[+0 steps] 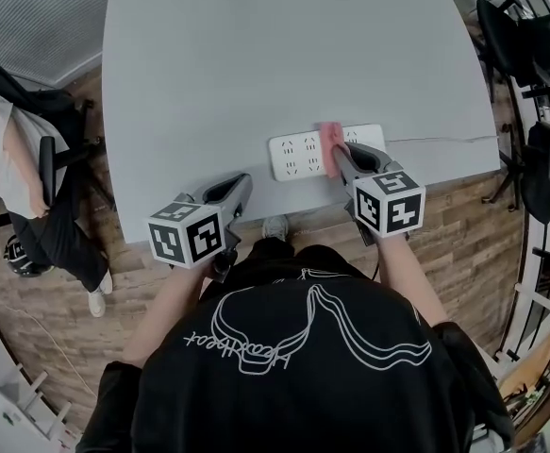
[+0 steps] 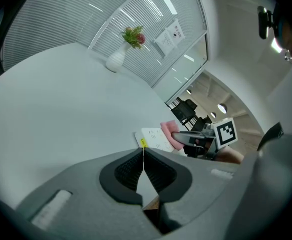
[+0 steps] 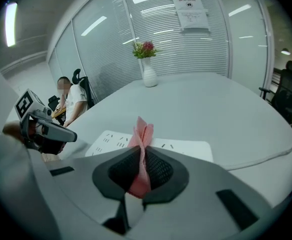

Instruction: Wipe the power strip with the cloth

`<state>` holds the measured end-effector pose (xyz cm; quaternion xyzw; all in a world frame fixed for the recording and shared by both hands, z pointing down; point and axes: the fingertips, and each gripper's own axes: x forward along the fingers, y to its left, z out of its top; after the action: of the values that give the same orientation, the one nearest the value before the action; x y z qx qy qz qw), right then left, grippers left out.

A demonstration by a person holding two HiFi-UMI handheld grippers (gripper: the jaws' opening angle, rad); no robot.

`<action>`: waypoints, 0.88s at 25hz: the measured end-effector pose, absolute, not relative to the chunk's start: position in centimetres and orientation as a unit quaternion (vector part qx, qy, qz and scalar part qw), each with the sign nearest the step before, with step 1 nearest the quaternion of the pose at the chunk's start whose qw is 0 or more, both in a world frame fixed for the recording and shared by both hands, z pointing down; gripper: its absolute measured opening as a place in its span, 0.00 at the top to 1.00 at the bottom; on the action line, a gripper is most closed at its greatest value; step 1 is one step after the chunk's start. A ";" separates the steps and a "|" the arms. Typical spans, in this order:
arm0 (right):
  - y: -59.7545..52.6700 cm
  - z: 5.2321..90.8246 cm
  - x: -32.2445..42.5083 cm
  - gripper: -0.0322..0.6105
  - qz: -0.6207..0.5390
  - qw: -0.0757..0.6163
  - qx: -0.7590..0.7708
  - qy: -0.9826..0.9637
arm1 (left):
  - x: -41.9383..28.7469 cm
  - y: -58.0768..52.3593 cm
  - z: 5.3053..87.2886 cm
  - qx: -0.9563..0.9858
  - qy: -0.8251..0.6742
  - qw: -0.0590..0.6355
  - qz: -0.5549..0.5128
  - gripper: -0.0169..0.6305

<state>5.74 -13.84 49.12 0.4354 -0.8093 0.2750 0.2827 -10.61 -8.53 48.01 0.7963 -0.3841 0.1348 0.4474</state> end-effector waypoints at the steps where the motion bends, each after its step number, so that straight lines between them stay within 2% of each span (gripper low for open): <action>1: -13.9 49.1 6.4 0.89 0.275 0.282 0.442 -0.806 | -10.5 -8.5 48.0 0.797 -0.383 0.447 0.135 0.95; 15: -14.2 49.1 15.5 0.89 0.275 0.272 0.510 -0.768 | -8.7 -7.1 47.3 0.793 -0.395 0.444 0.132 0.95; 22: -14.0 49.0 17.6 0.89 0.243 0.288 0.521 -0.766 | -8.0 -5.2 45.7 0.789 -0.419 0.430 0.128 0.95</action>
<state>17.65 -14.01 49.05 0.5213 -0.7656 0.2434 0.2879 -7.97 -5.22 45.70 0.7890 -0.4192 0.1285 0.4304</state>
